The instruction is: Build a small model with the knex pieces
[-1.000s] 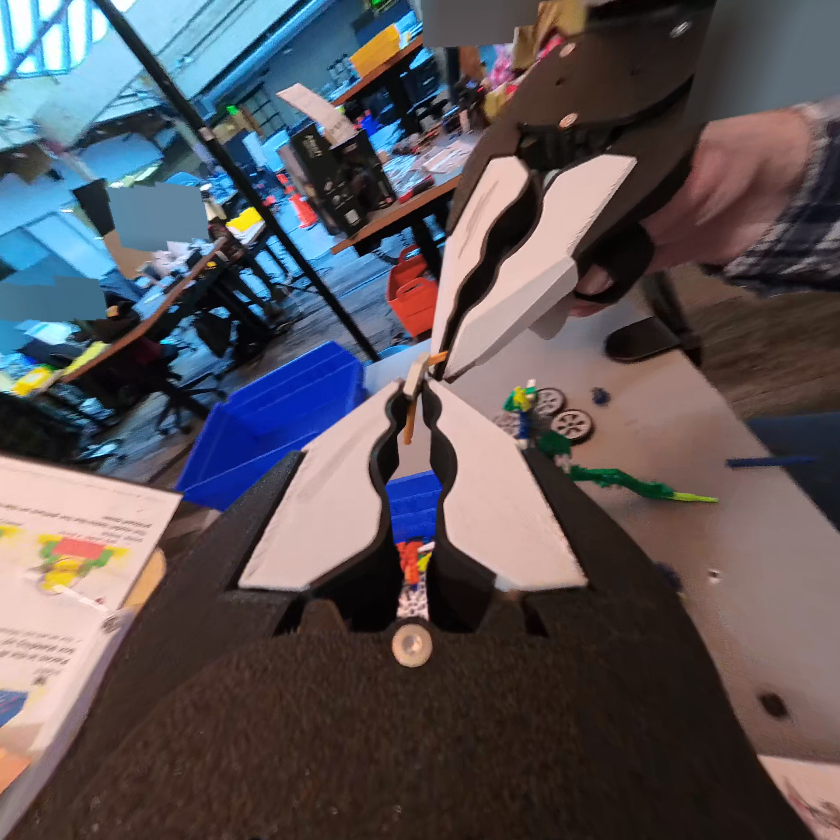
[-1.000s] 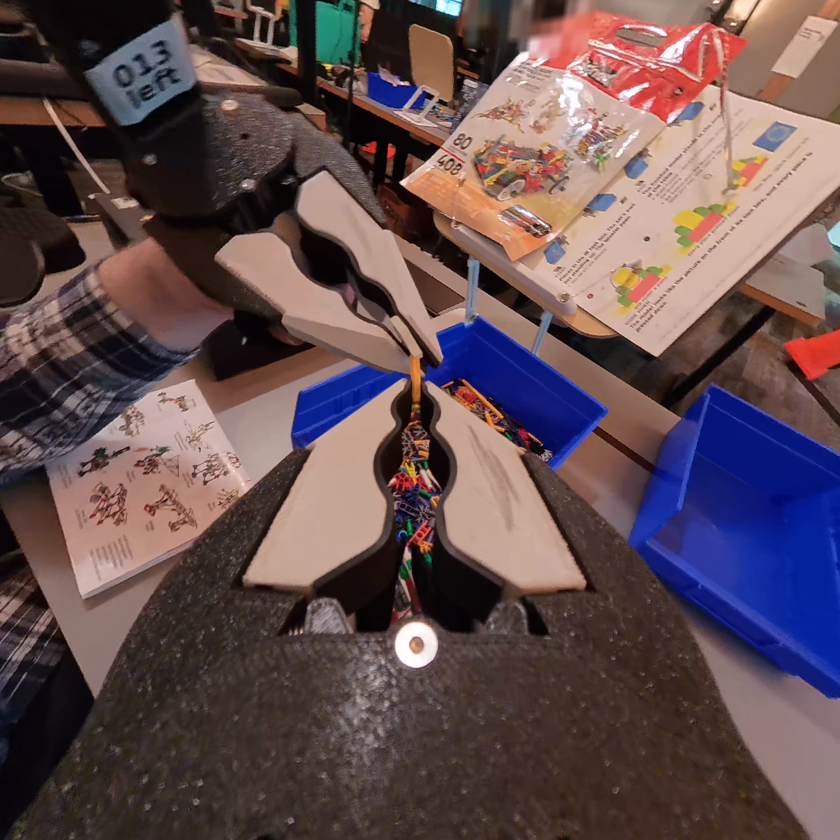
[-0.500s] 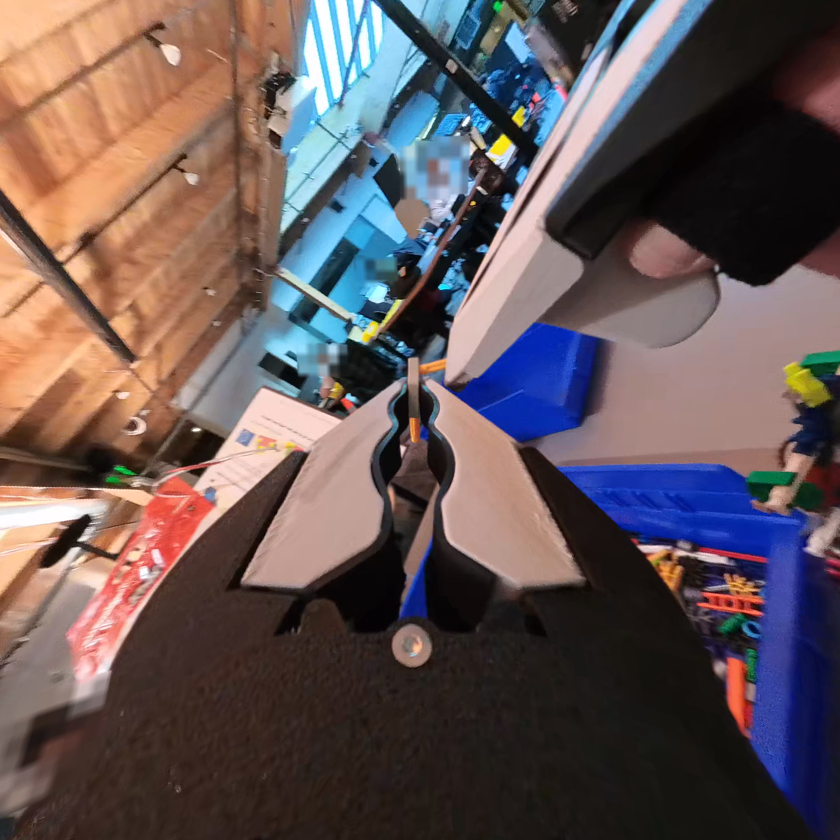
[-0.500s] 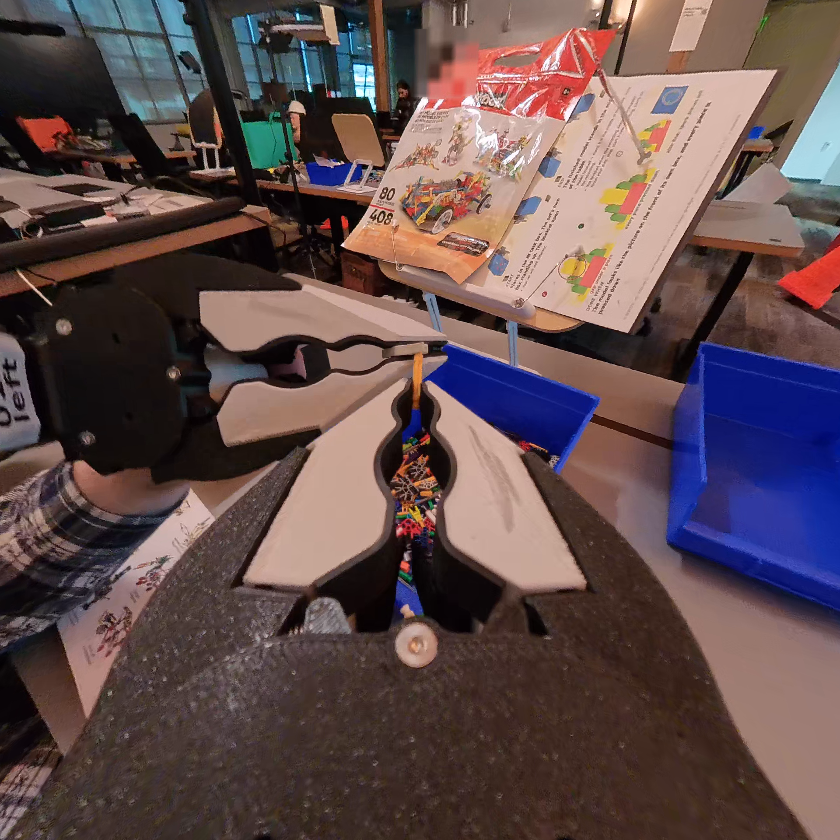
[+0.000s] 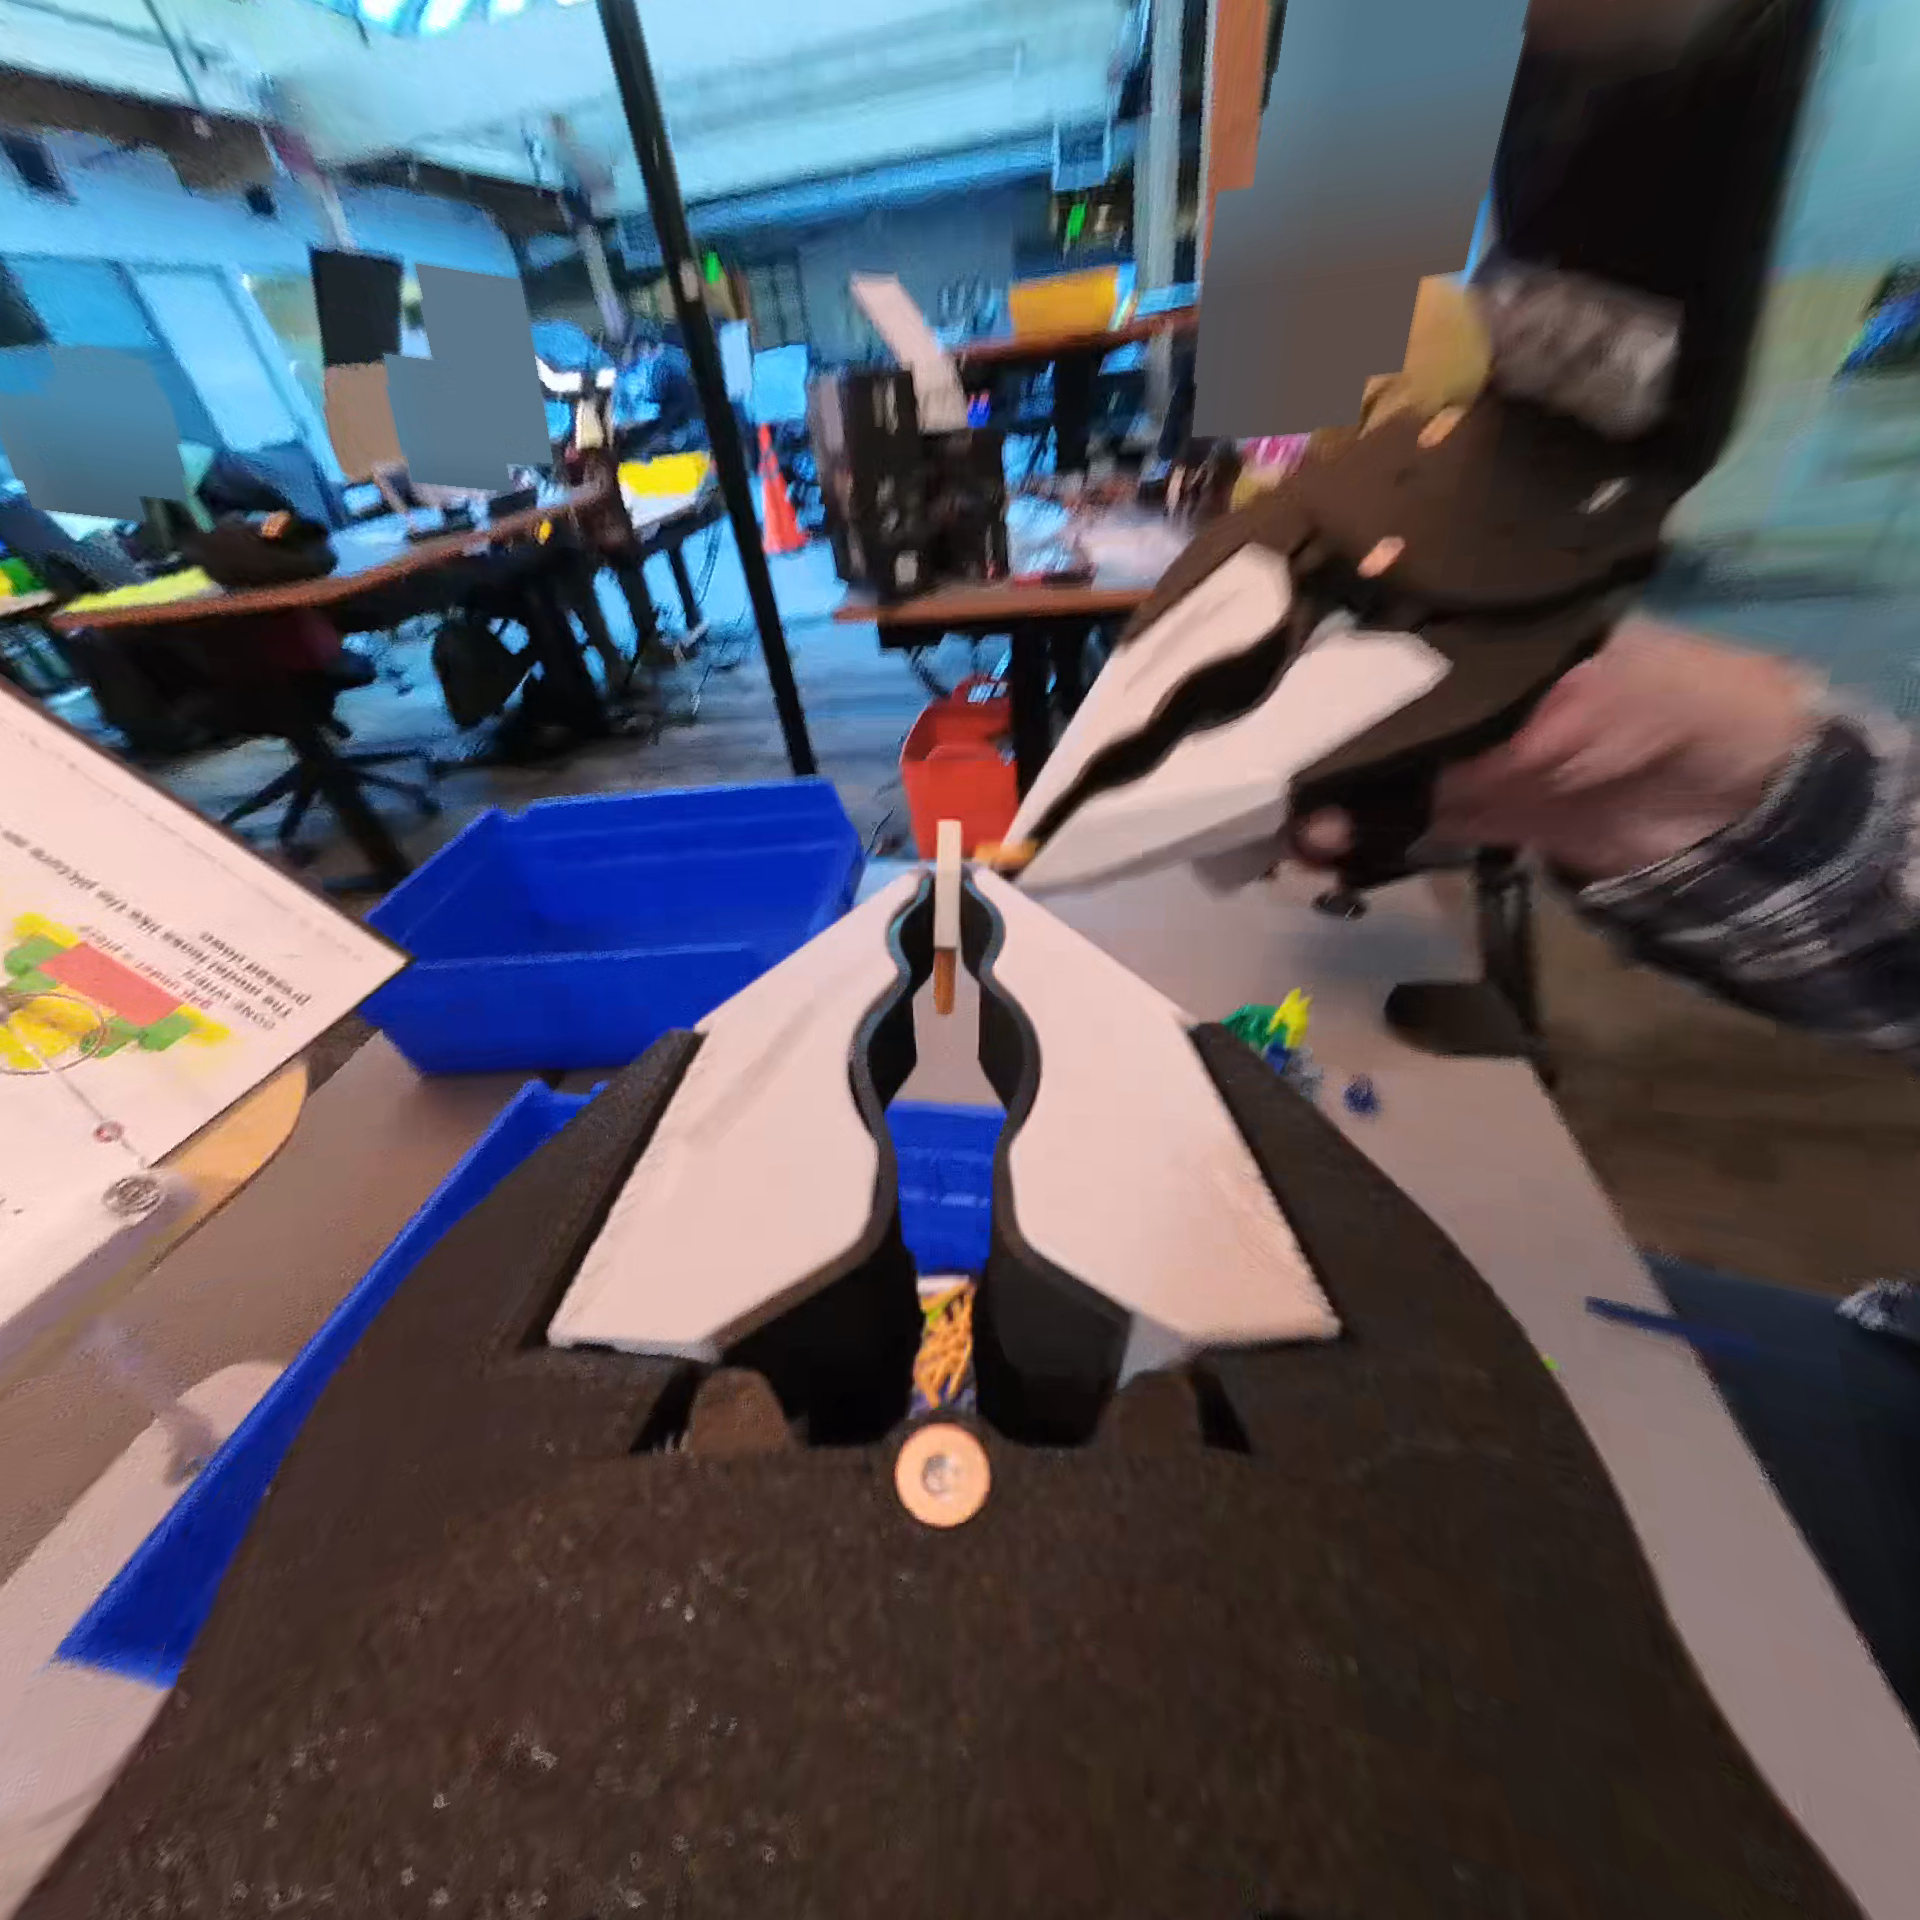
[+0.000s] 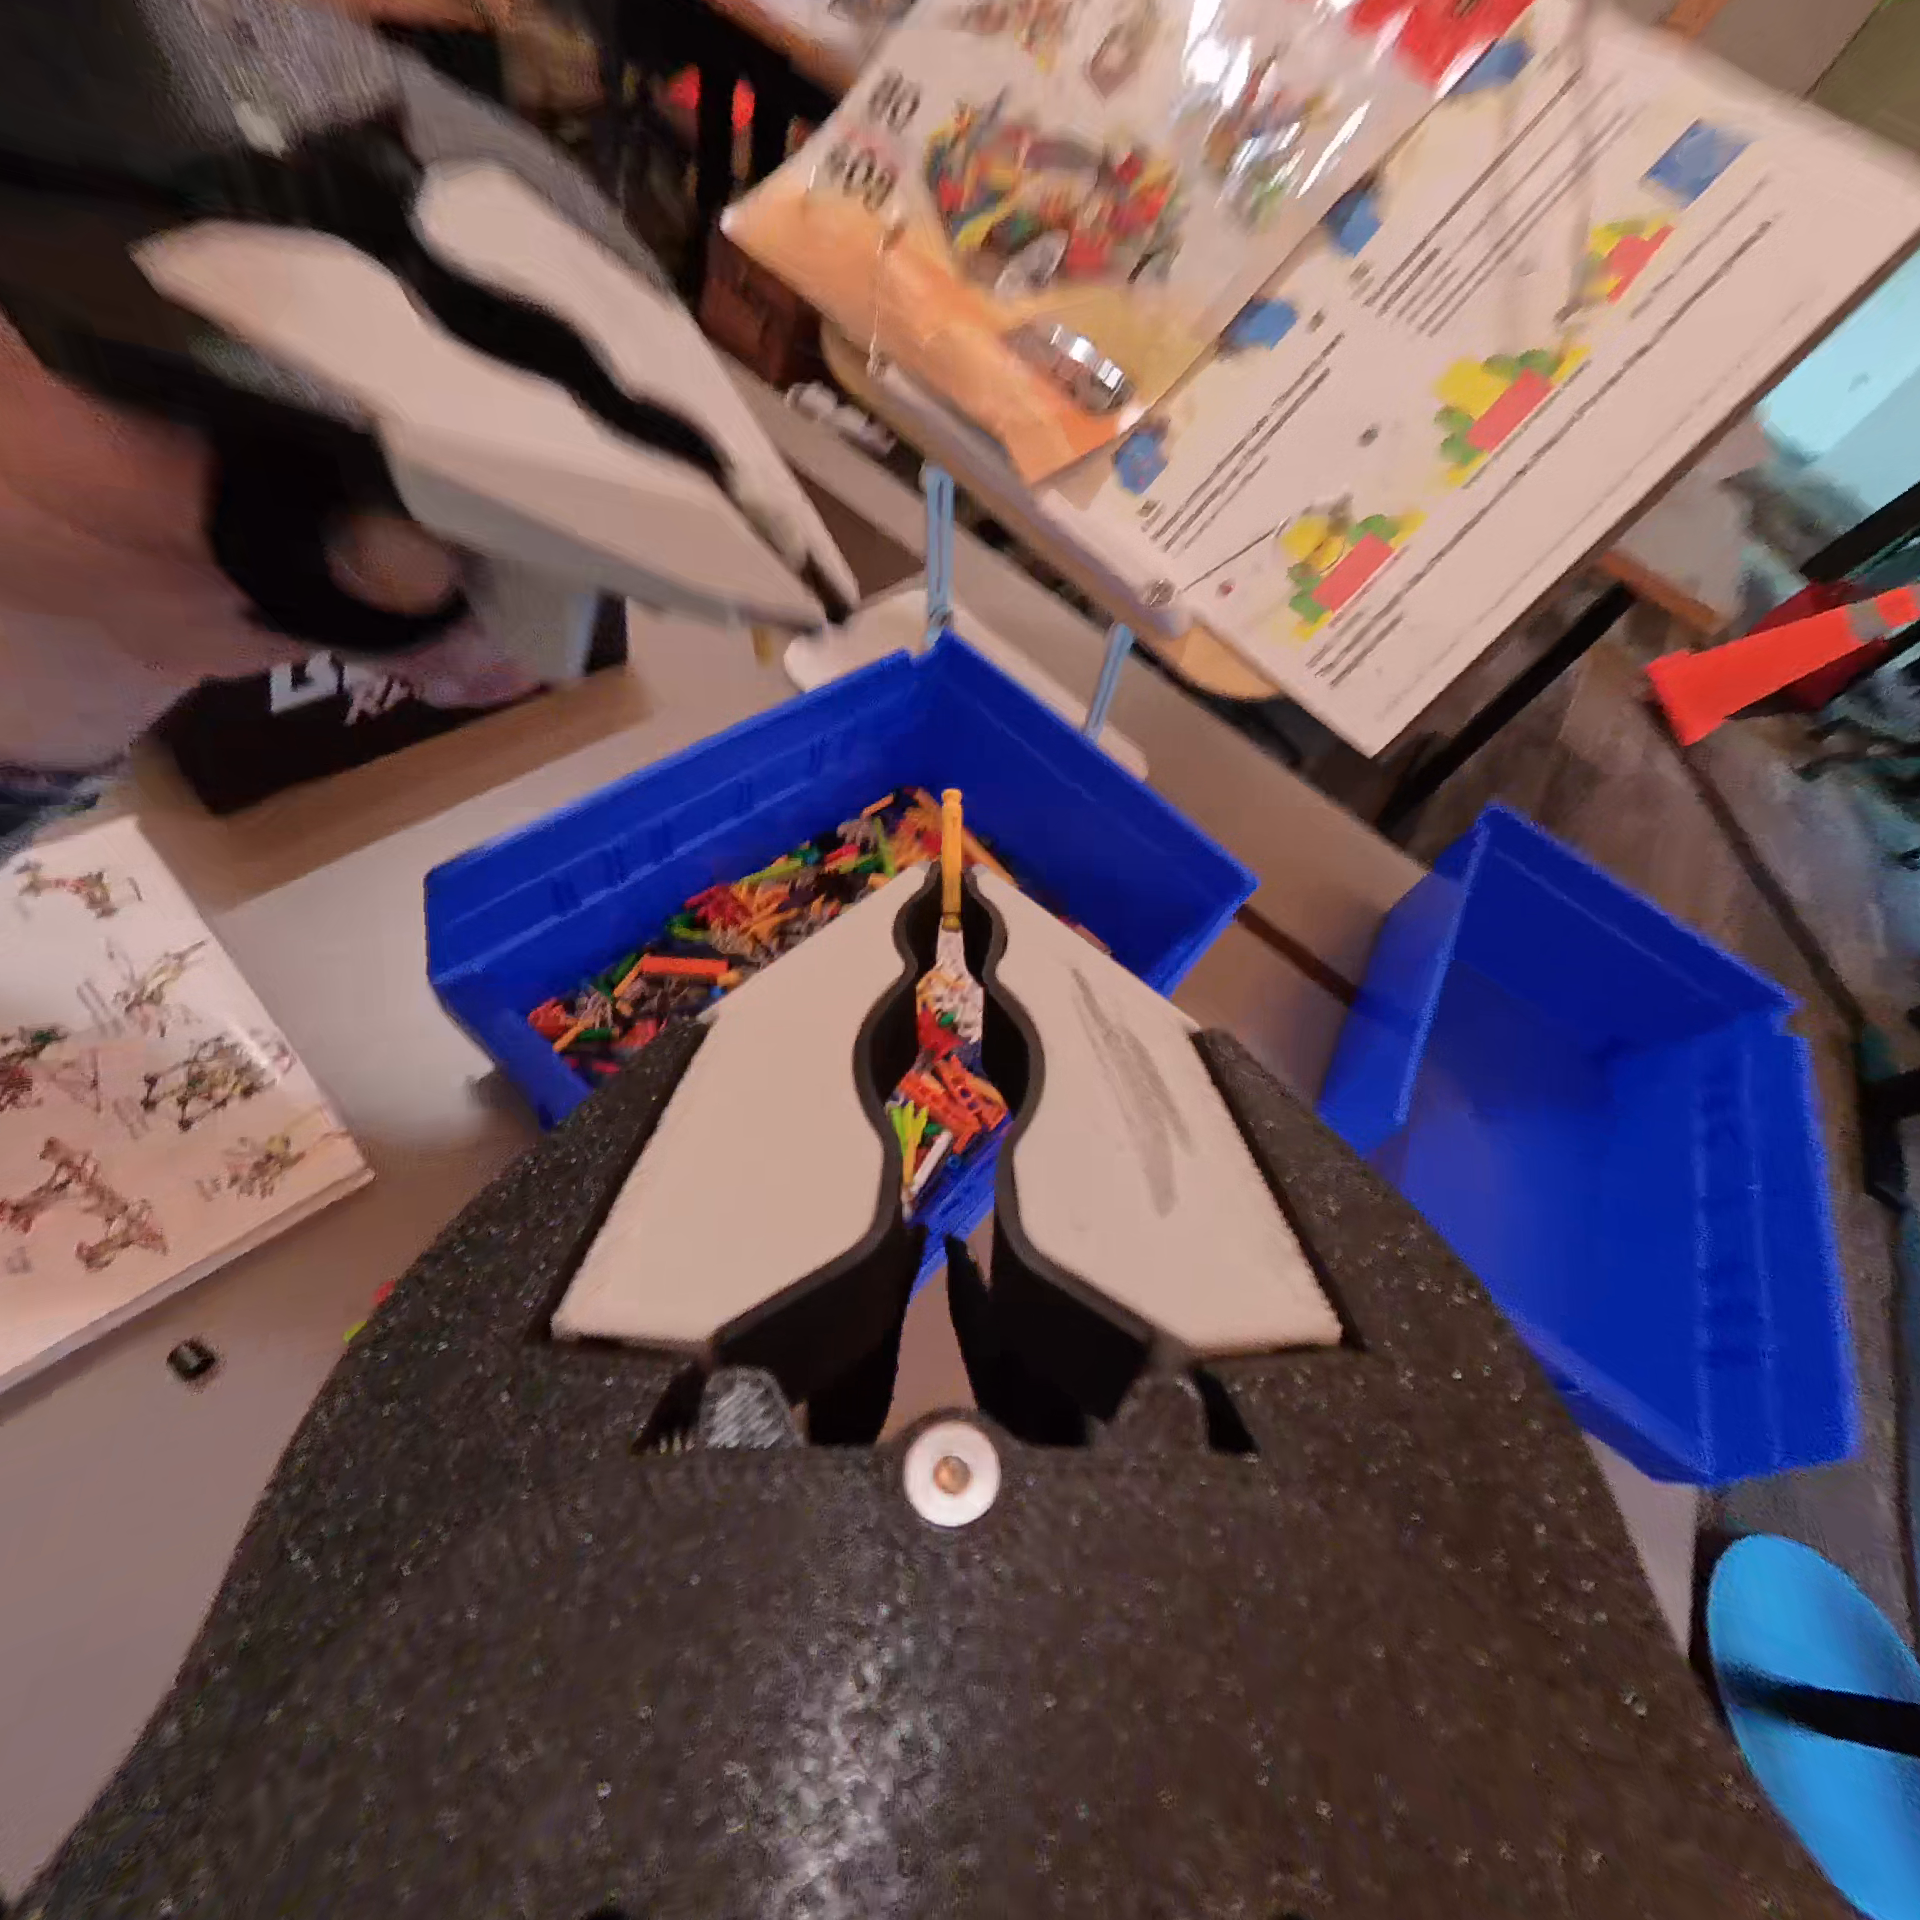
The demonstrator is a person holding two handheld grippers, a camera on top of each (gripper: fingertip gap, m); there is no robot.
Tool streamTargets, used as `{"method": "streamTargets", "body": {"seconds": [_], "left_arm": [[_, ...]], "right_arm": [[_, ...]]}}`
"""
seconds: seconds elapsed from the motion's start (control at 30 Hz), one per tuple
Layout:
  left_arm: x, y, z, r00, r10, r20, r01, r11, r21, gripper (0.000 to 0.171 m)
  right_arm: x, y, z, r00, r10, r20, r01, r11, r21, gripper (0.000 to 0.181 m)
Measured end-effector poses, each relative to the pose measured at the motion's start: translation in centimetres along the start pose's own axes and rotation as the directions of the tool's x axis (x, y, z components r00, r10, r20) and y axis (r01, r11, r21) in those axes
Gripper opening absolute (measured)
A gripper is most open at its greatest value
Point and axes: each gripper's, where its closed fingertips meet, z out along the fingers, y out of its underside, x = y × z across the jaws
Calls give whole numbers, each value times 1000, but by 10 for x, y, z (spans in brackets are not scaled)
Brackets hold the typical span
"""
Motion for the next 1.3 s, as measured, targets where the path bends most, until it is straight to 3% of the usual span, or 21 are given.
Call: {"method": "streamTargets", "body": {"seconds": [0.1,0.17,0.23,0.33,0.43,0.5,0.6,0.7,0.83,0.97,1.3], "left_arm": [[4,-9,-8,996,-58,-73,62,996,64,1],[-3,-4,-8,997,-63,-40,64,997,33,1],[-2,3,-8,997,-66,-51,65,998,-7,1],[7,5,-6,992,-77,-105,75,997,-19,1],[14,8,-3,985,-89,-147,86,996,-26,1],[19,9,-1,985,-57,-162,52,998,-31,2],[30,5,-1,983,36,-179,-39,999,-10,1],[44,1,-1,972,69,-225,-71,997,-1,1],[53,6,2,962,90,-258,-100,995,-26,1],[62,4,0,951,117,-285,-126,992,-15,1],[66,1,1,949,110,-296,-116,993,-3,5]], "right_arm": [[-7,23,25,995,32,98,-19,992,-127,22],[-10,42,39,990,33,136,-3,976,-219,37],[-8,49,48,991,19,135,15,969,-246,36],[-10,41,45,988,28,149,2,980,-197,20],[-8,33,37,990,13,141,9,988,-153,21],[-6,16,25,992,8,126,0,998,-64,18],[-17,-20,-5,976,30,214,-59,990,130,11],[-28,-39,-26,957,-1,289,-66,973,221,11],[-48,-46,-42,900,-14,435,-103,964,245,12],[-54,-35,-36,904,-50,424,-36,981,193,12],[-57,-38,-40,904,-83,419,-8,977,211,1]]}}
